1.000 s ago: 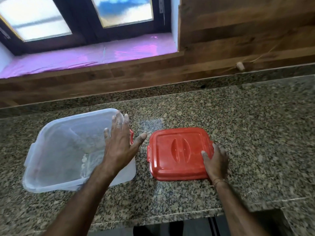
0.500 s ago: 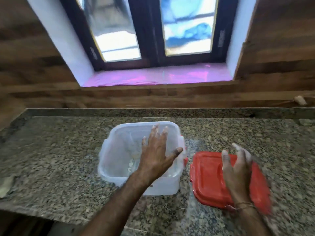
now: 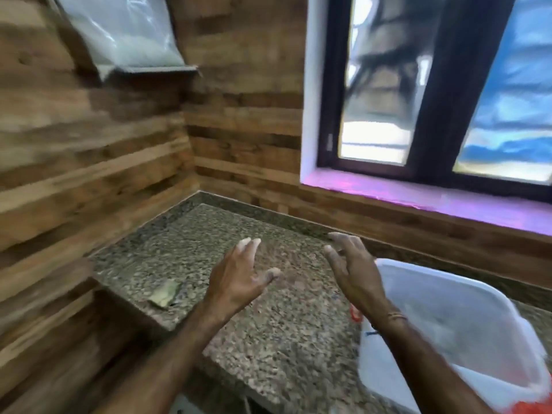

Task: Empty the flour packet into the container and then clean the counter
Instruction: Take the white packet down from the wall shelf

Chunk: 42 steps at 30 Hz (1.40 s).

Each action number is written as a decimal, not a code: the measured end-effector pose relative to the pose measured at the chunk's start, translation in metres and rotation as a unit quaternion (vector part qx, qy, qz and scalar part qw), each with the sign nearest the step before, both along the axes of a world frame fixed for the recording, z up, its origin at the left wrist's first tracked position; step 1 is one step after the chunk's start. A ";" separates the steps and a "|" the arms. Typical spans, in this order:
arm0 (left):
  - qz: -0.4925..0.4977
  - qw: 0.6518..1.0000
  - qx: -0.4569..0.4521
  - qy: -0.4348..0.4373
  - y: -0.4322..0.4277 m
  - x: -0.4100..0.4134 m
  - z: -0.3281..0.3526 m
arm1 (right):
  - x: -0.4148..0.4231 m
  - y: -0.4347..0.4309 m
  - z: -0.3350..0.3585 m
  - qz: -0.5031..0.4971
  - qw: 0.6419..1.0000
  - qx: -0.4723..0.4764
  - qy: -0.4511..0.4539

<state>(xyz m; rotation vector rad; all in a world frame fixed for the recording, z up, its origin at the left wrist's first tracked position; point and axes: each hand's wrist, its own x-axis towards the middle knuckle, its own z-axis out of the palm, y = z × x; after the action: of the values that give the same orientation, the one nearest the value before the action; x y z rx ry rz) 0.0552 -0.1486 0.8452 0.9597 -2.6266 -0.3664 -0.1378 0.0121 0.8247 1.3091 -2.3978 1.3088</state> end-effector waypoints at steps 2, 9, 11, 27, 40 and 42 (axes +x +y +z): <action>0.015 1.000 -0.014 -0.002 -0.034 0.022 0.016 | 0.009 -0.038 0.017 0.026 0.999 0.035 0.015; 0.068 0.996 -0.066 0.003 -0.151 0.063 0.069 | 0.009 -0.164 0.069 0.075 0.991 0.081 0.080; 0.090 0.993 -0.080 -0.007 -0.187 0.068 0.086 | 0.003 -0.202 0.088 0.089 0.989 0.074 0.096; 0.131 0.938 -0.320 0.035 -0.444 0.048 0.357 | -0.001 -0.512 0.349 0.121 0.960 0.000 0.252; 0.190 0.844 -0.501 0.022 -0.677 -0.001 0.489 | -0.019 -0.777 0.512 0.021 0.947 0.000 0.320; 0.193 0.837 -0.511 0.013 -0.695 -0.011 0.494 | -0.023 -0.804 0.526 0.017 0.938 0.018 0.345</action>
<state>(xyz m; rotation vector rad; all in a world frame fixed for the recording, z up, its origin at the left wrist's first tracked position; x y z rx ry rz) 0.0445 -0.8432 1.3391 0.9765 -1.9970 1.0125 -0.1605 -0.7914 1.3503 1.5008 -1.9081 0.6421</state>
